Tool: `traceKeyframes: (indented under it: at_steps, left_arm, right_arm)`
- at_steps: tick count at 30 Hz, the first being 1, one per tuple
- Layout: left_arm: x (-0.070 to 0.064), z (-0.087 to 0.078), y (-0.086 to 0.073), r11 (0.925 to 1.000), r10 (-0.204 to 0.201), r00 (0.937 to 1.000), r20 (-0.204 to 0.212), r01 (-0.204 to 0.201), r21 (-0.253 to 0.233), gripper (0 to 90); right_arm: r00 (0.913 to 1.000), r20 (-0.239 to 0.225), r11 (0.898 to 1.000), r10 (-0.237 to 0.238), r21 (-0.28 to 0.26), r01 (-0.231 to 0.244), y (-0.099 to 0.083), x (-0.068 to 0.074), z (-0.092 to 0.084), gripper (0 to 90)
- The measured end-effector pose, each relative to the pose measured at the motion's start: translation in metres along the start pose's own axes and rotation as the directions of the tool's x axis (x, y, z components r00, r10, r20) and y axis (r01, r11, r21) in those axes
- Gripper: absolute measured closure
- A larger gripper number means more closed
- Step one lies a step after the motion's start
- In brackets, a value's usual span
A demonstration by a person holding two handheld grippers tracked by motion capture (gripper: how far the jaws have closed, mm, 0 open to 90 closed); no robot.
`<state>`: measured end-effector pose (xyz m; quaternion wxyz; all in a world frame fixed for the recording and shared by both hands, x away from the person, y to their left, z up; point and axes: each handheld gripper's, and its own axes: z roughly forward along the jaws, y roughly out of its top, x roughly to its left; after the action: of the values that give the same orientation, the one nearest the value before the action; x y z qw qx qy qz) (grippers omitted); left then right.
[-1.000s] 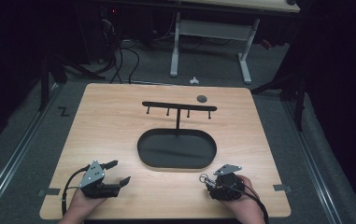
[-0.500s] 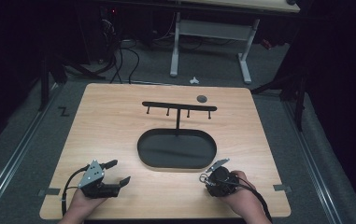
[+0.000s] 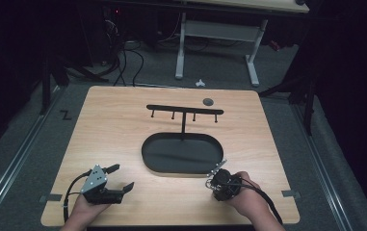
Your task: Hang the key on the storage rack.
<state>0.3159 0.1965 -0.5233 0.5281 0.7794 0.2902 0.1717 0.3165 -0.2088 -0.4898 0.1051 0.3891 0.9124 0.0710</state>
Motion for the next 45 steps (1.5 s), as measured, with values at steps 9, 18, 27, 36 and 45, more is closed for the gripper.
traceKeyframes:
  at_steps: [9,18,27,36,45]
  left_arm:
    - [-0.0006,0.0005,-0.0005,1.0,0.0,1.0,0.002,0.0,0.006,13.0]
    - [-0.001,0.001,-0.0005,0.9999,0.005,1.0,0.003,-0.005,0.009,13.0]
    - [-0.0009,0.0009,-0.0005,0.9999,0.005,1.0,0.006,-0.006,0.009,13.2]
    - [-0.0011,0.0012,-0.0006,0.9999,0.007,0.9999,0.01,-0.007,0.012,13.8]
    - [-0.0015,0.0017,-0.0005,0.9997,0.012,0.9998,0.013,-0.012,0.019,14.4]
  right_arm:
    - [0.9998,0.012,1.0,0.015,-0.013,-0.015,-0.0012,-0.0017,0.0004,67.7]
    - [0.9982,0.018,0.998,0.057,0.01,-0.057,0.0,-0.003,0.0002,68.5]
    - [0.9967,0.027,0.997,0.077,0.013,-0.078,0.0022,-0.0027,-0.002,83.6]
    - [0.9973,0.018,0.997,0.072,0.014,-0.072,0.0014,0.0001,0.0008,83.8]
    - [0.9987,0.012,0.999,0.05,0.0,-0.05,0.0017,0.0029,-0.0012,71.8]
